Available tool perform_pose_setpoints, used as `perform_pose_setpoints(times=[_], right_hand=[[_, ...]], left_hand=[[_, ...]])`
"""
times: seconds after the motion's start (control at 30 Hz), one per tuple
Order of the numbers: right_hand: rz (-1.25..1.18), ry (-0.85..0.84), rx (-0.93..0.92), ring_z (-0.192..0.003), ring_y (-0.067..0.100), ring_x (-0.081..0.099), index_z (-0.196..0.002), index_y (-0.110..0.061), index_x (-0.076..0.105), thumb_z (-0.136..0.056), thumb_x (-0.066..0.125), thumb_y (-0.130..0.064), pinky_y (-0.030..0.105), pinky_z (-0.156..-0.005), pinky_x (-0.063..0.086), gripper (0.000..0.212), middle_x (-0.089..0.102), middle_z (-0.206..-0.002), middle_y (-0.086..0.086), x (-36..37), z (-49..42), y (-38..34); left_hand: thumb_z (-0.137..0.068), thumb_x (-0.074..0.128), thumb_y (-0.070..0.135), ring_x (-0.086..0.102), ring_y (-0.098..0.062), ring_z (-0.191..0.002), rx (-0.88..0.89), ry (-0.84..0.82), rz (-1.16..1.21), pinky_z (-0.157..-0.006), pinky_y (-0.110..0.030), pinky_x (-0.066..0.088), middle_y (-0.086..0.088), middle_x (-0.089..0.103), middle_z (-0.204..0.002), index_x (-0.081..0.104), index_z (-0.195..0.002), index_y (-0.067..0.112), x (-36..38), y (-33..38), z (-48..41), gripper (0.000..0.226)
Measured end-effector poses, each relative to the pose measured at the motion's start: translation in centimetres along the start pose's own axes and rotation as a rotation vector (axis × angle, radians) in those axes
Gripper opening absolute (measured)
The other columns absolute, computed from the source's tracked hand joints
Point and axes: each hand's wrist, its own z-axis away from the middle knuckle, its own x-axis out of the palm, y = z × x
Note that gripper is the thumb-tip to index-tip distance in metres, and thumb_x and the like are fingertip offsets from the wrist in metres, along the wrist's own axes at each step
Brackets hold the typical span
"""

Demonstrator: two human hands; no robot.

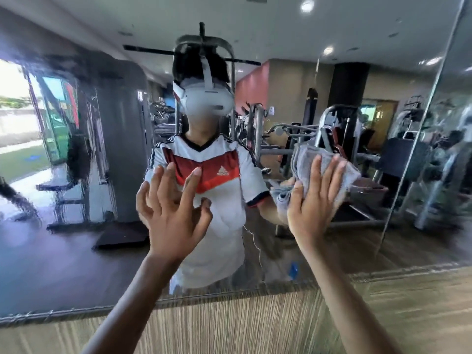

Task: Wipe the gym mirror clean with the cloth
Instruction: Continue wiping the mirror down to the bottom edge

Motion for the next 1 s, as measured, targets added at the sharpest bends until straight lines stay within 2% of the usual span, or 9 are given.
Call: perform_pose_setpoints(times=[0.13,0.2,0.3,0.4,0.53,0.7,0.8,0.9,1.0], right_hand=[[0.007,-0.111,-0.406,-0.152,0.028,0.016,-0.156,-0.019,0.025,-0.103,0.031,-0.034,0.062,-0.117,0.020,0.055,0.013,-0.166,0.005,0.3,3.7,0.3],[0.050,-0.146,-0.501,-0.153,0.025,0.015,-0.158,-0.025,0.019,-0.102,0.032,-0.032,0.065,-0.111,0.027,0.058,0.010,-0.167,0.000,-0.3,5.4,3.4],[0.039,-0.076,-0.263,-0.152,0.026,0.014,-0.158,-0.023,0.020,-0.098,0.038,-0.029,0.065,-0.110,0.028,0.063,0.008,-0.167,0.000,-1.2,2.6,5.1],[-0.002,-0.003,-0.029,-0.152,0.027,0.013,-0.156,-0.016,0.023,-0.102,0.032,-0.033,0.065,-0.115,0.019,0.058,0.014,-0.164,0.007,-0.8,-4.5,1.7],[0.017,0.010,-0.130,-0.152,0.027,0.014,-0.156,-0.018,0.024,-0.104,0.024,-0.040,0.058,-0.120,0.010,0.057,0.014,-0.164,0.006,0.3,-8.7,-4.5],[0.084,-0.052,-0.455,-0.152,0.023,0.016,-0.158,-0.024,0.021,-0.105,0.023,-0.037,0.063,-0.115,0.023,0.054,0.014,-0.166,0.002,0.1,-3.7,-1.9],[0.092,-0.024,-0.277,-0.152,0.025,0.017,-0.158,-0.022,0.020,-0.104,0.025,-0.035,0.065,-0.111,0.028,0.056,0.015,-0.165,0.005,-0.7,-5.9,0.4],[0.053,0.023,0.009,-0.152,0.024,0.012,-0.156,-0.017,0.021,-0.100,0.027,-0.035,0.060,-0.119,0.017,0.059,0.015,-0.163,0.006,-0.8,-12.1,-2.3],[0.049,0.030,-0.043,-0.153,0.023,0.007,-0.156,-0.020,0.016,-0.103,0.021,-0.041,0.055,-0.122,0.007,0.057,0.009,-0.164,0.004,-0.1,-15.5,-6.3]], left_hand=[[-0.092,0.062,0.040,0.035,-0.034,-0.142,0.013,0.052,-0.025,-0.116,-0.051,0.021,-0.015,0.039,-0.149,0.055,-0.141,0.025,0.1,-0.1,0.1,0.052],[-0.092,0.059,0.042,0.039,-0.032,-0.137,0.006,0.055,-0.029,-0.111,-0.051,0.023,-0.013,0.043,-0.145,0.059,-0.137,0.025,-0.3,-1.1,-0.3,0.048],[-0.089,0.052,0.046,0.032,-0.034,-0.133,-0.032,-0.008,0.029,-0.109,-0.057,0.025,-0.013,0.035,-0.144,0.058,-0.136,0.025,-1.4,-1.9,-1.9,0.051],[-0.088,0.050,0.047,0.028,-0.034,-0.134,-0.017,-0.045,0.068,-0.103,-0.067,0.032,-0.014,0.029,-0.144,0.052,-0.138,0.025,-1.8,-1.5,-5.2,0.054],[-0.090,0.049,0.045,0.024,-0.031,-0.140,0.067,-0.056,0.067,-0.109,-0.060,0.027,-0.016,0.033,-0.148,0.055,-0.139,0.022,-2.0,-1.1,-10.6,0.054],[-0.089,0.056,0.042,0.026,-0.030,-0.141,0.103,-0.039,0.042,-0.110,-0.054,0.020,-0.016,0.040,-0.149,0.058,-0.136,0.021,-2.8,-2.0,-14.7,0.052],[-0.091,0.053,0.043,0.032,-0.031,-0.136,0.156,-0.031,0.031,-0.109,-0.055,0.022,-0.014,0.045,-0.144,0.060,-0.134,0.020,-3.2,-3.4,-15.4,0.049],[-0.088,0.059,0.040,0.037,-0.033,-0.128,0.193,0.008,0.005,-0.105,-0.052,0.022,-0.018,0.050,-0.138,0.063,-0.131,0.018,-3.4,-3.6,-17.4,0.048],[-0.089,0.058,0.038,0.042,-0.034,-0.126,0.226,0.044,-0.007,-0.103,-0.050,0.022,-0.018,0.052,-0.137,0.063,-0.129,0.018,-3.6,-3.2,-20.3,0.046]])
